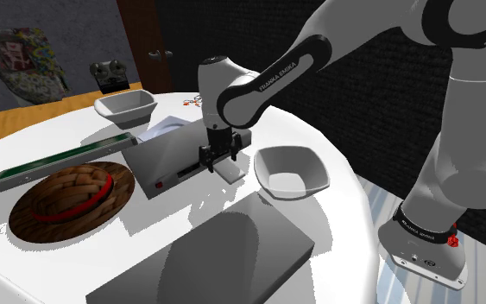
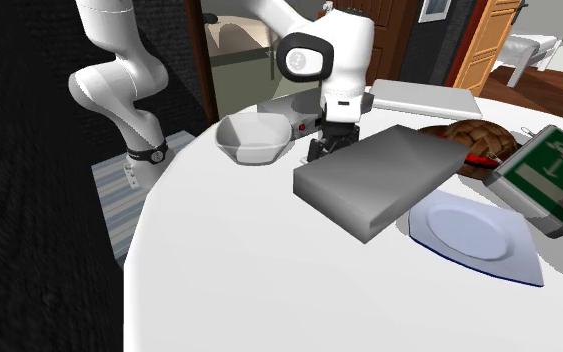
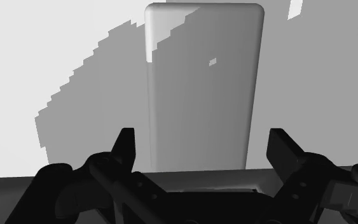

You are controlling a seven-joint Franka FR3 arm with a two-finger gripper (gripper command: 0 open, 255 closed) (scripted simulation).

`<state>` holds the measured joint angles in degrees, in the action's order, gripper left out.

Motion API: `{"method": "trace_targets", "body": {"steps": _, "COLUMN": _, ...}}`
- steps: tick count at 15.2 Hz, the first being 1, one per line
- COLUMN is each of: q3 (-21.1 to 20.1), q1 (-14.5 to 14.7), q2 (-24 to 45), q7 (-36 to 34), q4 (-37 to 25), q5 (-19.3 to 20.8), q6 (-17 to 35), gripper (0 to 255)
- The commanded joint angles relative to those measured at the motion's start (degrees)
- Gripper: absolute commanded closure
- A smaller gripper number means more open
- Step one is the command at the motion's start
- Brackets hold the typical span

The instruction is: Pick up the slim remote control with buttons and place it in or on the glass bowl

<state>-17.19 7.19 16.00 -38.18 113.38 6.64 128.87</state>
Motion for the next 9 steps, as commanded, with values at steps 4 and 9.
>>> {"method": "trace_targets", "body": {"steps": 4, "q3": 0.2, "q1": -0.2, "q2": 0.4, "q7": 0.0, "q4": 0.0, "q5": 0.1, "q6": -0.2, "gripper": 255}}
{"method": "trace_targets", "body": {"steps": 9, "q3": 0.2, "q1": -0.1, "q2": 0.4, "q7": -0.1, "q4": -0.3, "q5": 0.0, "q6": -0.5, "gripper": 255}}
